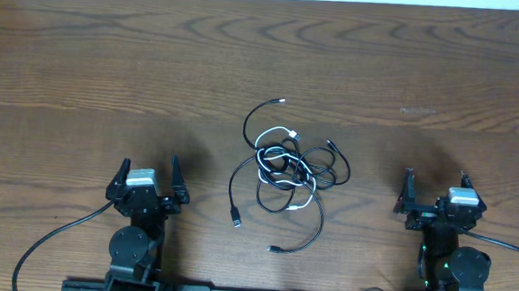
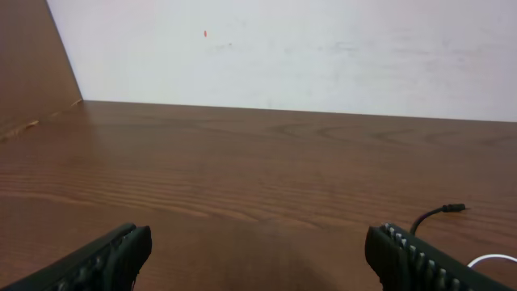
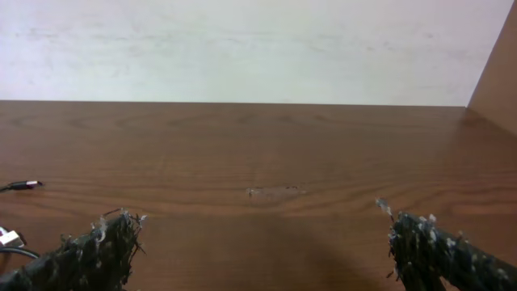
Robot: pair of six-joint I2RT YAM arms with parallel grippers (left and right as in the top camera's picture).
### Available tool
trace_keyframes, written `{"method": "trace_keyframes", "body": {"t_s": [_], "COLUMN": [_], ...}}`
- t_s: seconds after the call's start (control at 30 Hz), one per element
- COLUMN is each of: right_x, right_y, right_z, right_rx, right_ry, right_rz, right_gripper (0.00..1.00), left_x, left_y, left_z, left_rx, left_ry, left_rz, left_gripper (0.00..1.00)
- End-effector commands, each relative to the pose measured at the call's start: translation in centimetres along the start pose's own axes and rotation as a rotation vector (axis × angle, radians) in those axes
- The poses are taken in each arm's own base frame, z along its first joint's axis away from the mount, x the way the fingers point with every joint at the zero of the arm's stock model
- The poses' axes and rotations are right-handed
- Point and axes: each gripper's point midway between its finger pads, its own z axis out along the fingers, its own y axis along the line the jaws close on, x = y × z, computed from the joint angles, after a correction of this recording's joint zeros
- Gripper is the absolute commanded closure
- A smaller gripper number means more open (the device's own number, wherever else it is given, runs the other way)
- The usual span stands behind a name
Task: Untangle cables
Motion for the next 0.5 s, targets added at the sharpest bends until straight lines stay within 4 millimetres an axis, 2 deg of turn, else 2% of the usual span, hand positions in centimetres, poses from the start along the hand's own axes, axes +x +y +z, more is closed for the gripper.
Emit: {"method": "trace_keyframes", "body": {"t_s": [0.0,0.47], "right_x": [-0.03,-0.03], "right_y": [-0.10,-0.10], "right_z": [-0.04,-0.04], "right_rx": [0.002,0.002], "right_ry": [-0.003,-0.003], "right_rz": [0.014,0.014], "right_gripper": [0.01,0.01], "left_x": [1.56,1.12], "left_y": [0.69,0.35], "left_z": [0.06,0.09], "left_rx": [-0.037,-0.018], "left_ry": [0.046,0.029], "left_rz": [0.025,0.020], "left_gripper": [0.11,0.11]}}
